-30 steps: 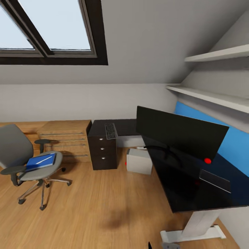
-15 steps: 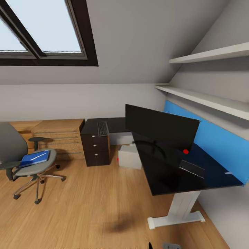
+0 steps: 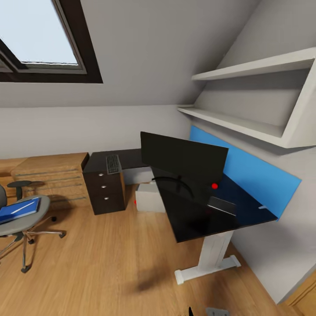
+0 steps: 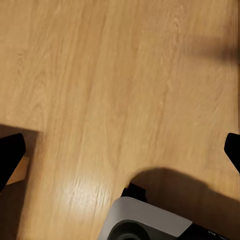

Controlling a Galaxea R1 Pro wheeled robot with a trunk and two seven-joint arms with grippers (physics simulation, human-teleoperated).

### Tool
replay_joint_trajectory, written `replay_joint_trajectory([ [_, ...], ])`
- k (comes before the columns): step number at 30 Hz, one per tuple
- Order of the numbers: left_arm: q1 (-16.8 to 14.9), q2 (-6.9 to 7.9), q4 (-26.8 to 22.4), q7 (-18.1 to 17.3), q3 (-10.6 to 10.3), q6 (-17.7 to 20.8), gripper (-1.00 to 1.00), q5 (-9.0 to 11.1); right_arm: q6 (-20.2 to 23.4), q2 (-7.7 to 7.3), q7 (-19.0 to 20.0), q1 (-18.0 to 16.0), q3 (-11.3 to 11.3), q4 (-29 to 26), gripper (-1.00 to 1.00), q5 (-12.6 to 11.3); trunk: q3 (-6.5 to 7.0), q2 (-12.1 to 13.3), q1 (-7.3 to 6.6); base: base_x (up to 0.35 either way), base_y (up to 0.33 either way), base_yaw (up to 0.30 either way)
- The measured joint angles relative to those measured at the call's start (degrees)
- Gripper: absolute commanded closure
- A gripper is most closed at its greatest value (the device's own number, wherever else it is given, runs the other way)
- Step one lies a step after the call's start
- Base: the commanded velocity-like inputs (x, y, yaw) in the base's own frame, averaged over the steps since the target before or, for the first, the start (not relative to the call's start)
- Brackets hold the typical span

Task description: In the bedroom, organize the workspace by keeping the computer under the desk, ensuring the monitor is on the desk, placing the keyboard on the desk next to the monitor, placing the mouse on the desk next to the keyboard, moving the folder from the swivel chair onto the desk next to the mouse, stacking the notebook on top of the folder with the pen on top of the notebook, and positioning the swivel chair next to the desk.

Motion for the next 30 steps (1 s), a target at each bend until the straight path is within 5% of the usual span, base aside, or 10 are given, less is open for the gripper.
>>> replay_joint_trajectory([
  [15, 0.03, 0.06, -0.01, 0.0, -0.1, -2.84, -1.0, -0.08, -3.52, 0.38, 0.08, -0.01, 0.17, 0.12, -1.0, 0.24, -0.11, -0.01, 0.0, 0.0, -0.278, -0.009],
  [30, 0.04, 0.06, -0.02, 0.0, -0.1, -2.93, -1.0, -0.13, -3.53, 0.72, 0.08, -0.02, 0.15, 0.12, -1.0, 0.37, -0.3, 0.0, 0.0, 0.0, -0.3, 0.192],
])
